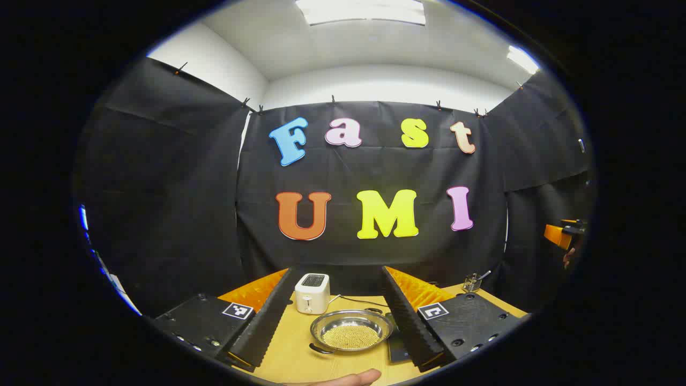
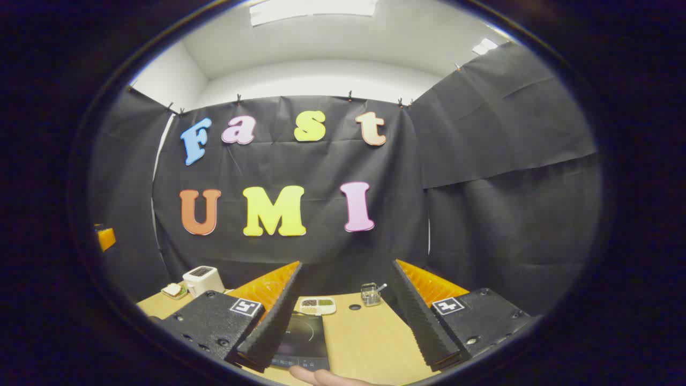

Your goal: First push the handle of the pot to place it horizontally, then grasp the pot with both hands and set it on the induction cooktop.

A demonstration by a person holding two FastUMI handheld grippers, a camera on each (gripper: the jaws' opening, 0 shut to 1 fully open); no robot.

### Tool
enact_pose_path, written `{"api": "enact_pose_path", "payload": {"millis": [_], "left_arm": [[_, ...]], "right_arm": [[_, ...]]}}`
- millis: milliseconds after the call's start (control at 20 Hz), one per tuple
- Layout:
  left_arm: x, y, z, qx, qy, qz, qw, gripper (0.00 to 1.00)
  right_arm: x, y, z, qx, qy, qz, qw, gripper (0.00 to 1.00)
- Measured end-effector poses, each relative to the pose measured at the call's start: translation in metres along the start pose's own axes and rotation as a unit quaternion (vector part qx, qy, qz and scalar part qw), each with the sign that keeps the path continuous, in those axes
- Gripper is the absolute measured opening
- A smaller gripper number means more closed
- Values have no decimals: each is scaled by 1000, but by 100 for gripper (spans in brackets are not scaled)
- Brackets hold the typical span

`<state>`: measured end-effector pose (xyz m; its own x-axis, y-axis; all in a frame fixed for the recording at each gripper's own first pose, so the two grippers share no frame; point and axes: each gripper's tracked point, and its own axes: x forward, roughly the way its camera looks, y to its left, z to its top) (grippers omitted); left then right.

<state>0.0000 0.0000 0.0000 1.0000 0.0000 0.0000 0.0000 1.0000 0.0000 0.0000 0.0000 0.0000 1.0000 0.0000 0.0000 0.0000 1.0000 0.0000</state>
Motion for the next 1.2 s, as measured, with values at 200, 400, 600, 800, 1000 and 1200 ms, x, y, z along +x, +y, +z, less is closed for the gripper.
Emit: {"api": "enact_pose_path", "payload": {"millis": [200,400,600,800,1000,1200], "left_arm": [[-3,6,0,37,-2,4,999,95],[-3,-4,-4,26,1,-7,1000,95],[2,-7,-13,16,8,-9,1000,96],[13,-4,-30,-3,26,-3,1000,96],[30,6,-64,-6,73,10,997,96],[49,-1,-102,-13,132,-13,991,78]], "right_arm": [[-4,-5,2,0,0,2,1000,96],[-4,-7,-1,1,5,4,1000,96],[-2,-12,-9,6,15,5,1000,96],[-3,-12,-13,8,18,9,1000,96],[-1,-9,-15,4,14,9,1000,100],[-12,8,-26,10,27,36,999,96]]}}
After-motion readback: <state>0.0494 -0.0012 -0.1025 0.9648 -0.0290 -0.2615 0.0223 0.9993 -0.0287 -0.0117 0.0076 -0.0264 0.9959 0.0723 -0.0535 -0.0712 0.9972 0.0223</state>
